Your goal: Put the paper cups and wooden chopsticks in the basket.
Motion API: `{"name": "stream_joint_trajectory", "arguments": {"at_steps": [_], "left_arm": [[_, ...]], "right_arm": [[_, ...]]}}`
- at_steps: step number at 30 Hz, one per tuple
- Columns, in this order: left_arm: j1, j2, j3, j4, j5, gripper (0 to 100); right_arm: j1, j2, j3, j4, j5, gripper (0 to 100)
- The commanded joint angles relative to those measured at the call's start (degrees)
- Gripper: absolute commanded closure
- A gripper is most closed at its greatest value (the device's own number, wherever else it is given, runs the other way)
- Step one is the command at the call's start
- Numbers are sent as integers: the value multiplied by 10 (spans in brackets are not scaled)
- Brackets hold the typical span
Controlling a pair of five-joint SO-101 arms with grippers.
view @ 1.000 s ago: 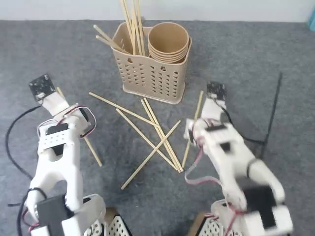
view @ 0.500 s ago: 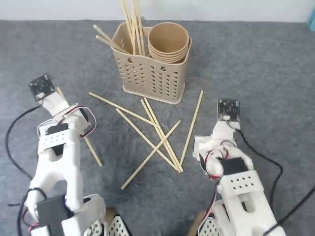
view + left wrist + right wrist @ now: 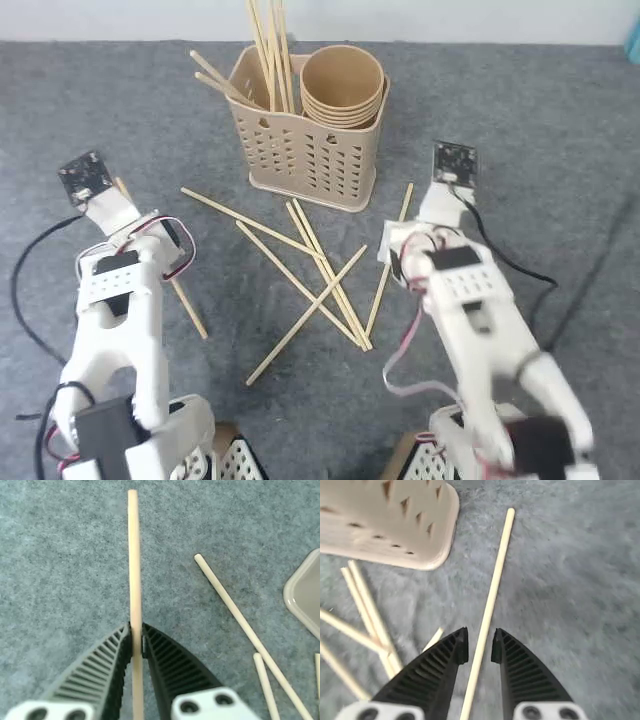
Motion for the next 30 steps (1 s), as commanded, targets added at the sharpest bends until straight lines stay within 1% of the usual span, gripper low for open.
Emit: {"name": "stream_joint_trajectory", "arguments": {"at_steps": [1, 4, 8, 14, 16, 19, 21, 24, 30], "left_arm": [[3, -29, -1, -15, 2, 988], [4, -29, -1, -18, -6, 988], [4, -29, 13, -51, -20, 988], [4, -29, 14, -58, -20, 988], [4, -29, 14, -58, -20, 988], [5, -29, 14, -58, -20, 988], [5, -29, 14, -59, -20, 988], [5, -29, 14, -59, -20, 988], [16, -32, 18, -59, -22, 988]], "right_arm": [[7, 96, -76, -53, -6, 914], [18, 171, -136, -55, -6, 914], [33, 249, -199, -54, -4, 914], [38, 308, -237, -53, -1, 915], [29, 308, -236, -53, 21, 920], [23, 307, -238, -22, 50, 995], [24, 297, -241, 8, 49, 983], [28, 259, -240, 69, 48, 990], [28, 114, -231, 209, 47, 990]]}}
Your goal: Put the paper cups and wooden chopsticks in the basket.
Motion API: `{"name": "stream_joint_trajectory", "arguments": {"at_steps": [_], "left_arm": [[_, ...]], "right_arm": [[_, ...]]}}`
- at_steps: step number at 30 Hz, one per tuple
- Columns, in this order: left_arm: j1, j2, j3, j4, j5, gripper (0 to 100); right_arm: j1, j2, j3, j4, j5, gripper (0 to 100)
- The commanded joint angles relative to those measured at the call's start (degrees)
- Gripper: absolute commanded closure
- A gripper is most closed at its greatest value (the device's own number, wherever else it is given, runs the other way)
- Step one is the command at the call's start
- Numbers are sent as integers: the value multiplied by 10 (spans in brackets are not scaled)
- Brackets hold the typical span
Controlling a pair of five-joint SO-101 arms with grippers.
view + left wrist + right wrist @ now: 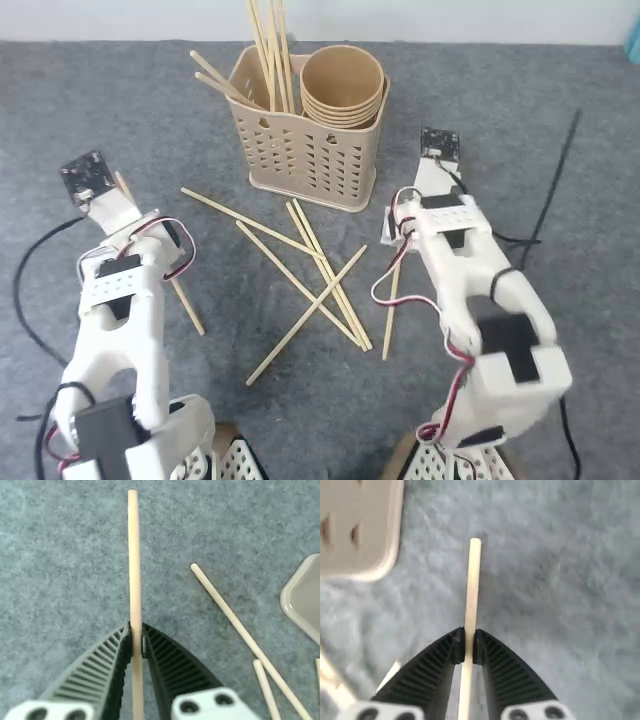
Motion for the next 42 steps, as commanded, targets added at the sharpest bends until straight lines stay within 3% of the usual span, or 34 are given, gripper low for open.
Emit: {"name": "stream_joint_trajectory", "arguments": {"at_steps": [1, 11, 19, 24, 29, 35, 42], "left_arm": [[17, -33, 1, -11, -7, 988], [15, -35, 2, -11, -7, 988], [12, -35, 2, -11, -7, 988], [12, -35, 2, -11, -7, 988], [12, -35, 1, -11, -7, 988], [12, -36, 15, -46, -6, 988], [12, -36, 35, -98, -4, 988]], "right_arm": [[-6, -138, 3, 73, 7, 990], [-10, -483, 100, 82, 12, 990], [-71, -604, 100, -115, 11, 990], [-132, -607, 101, -309, 8, 990], [-171, -532, 56, -475, 11, 989], [-171, -331, -144, -485, 19, 989], [-174, -31, -480, -483, 127, 990]]}}
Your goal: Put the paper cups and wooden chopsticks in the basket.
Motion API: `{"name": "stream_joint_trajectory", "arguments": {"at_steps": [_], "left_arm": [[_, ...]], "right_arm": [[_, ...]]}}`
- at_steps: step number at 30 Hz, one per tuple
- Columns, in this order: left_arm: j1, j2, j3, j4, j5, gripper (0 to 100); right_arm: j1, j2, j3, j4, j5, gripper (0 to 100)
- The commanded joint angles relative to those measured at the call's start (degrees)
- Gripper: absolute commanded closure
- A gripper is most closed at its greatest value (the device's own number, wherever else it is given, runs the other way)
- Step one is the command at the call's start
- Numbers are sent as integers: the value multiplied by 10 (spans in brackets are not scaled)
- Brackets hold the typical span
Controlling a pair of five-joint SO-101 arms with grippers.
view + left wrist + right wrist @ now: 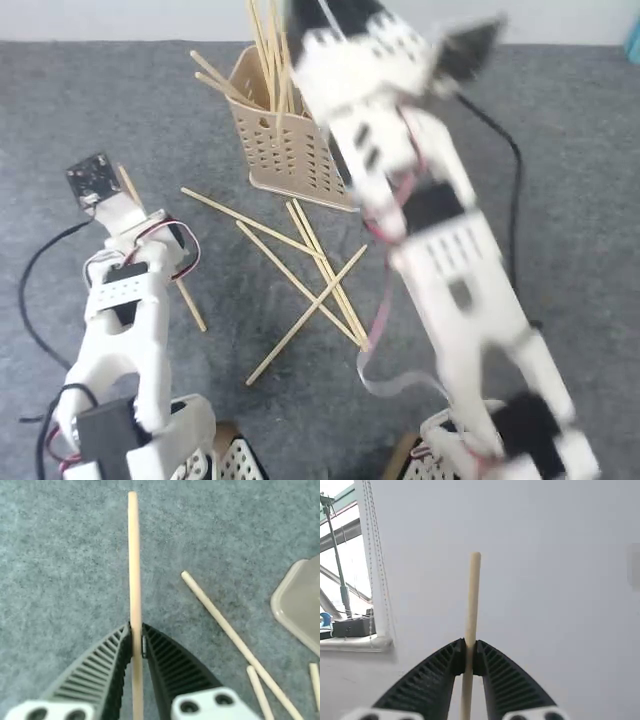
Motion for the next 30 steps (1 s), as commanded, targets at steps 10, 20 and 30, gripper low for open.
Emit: {"name": "stream_joint_trajectory", "arguments": {"at_steps": [10, 20, 30], "left_arm": [[4, -29, 0, -38, -1, 988], [5, -29, 0, -38, -1, 988], [5, -29, 0, -38, -1, 988]], "right_arm": [[-26, 464, -528, -7, 194, 990], [-22, 519, -697, 249, 113, 986], [-25, 524, -869, 532, 62, 890]]}}
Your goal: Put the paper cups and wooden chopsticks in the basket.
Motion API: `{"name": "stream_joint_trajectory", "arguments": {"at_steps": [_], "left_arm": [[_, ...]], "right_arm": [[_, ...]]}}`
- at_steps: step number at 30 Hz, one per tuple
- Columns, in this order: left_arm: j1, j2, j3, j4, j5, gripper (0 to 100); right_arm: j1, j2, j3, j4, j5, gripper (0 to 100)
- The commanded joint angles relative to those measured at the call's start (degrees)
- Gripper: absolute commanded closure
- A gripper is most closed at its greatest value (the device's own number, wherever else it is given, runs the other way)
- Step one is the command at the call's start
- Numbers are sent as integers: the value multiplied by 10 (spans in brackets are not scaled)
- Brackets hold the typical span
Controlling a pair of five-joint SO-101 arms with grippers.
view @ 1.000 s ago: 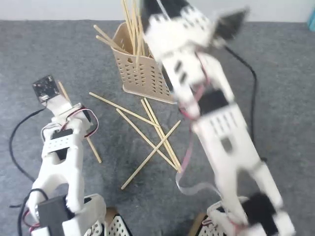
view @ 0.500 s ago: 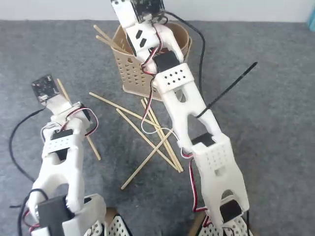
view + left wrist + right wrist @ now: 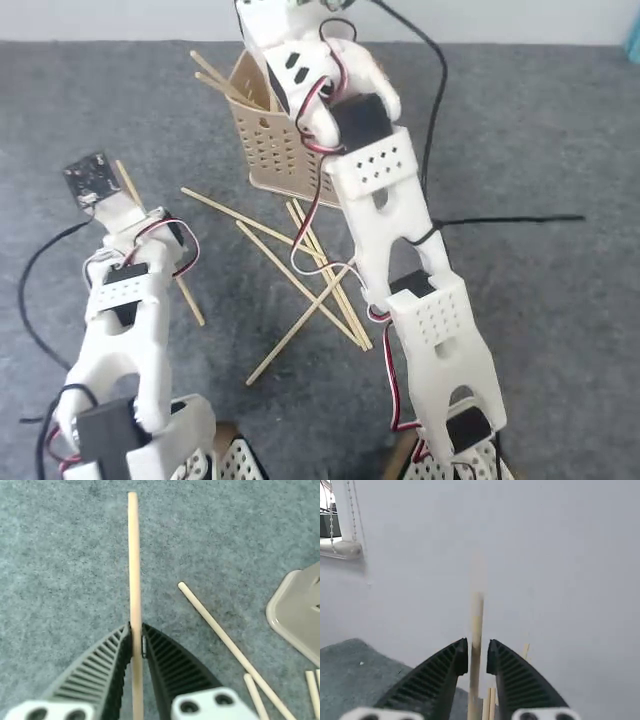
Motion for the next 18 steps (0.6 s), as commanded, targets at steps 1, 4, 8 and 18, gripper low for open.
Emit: {"name": "stream_joint_trajectory", "arguments": {"at_steps": [1, 4, 8, 18], "left_arm": [[5, -29, -2, -14, -1, 988], [4, -29, -2, -14, -1, 988], [4, -29, -2, -14, -1, 988], [3, -29, 16, -56, -1, 988]], "right_arm": [[-5, -11, -69, 65, -38, 889], [-5, -15, -110, 130, -69, 887], [-6, -73, -105, 225, -72, 886], [-2, -274, -98, 541, -152, 890]]}}
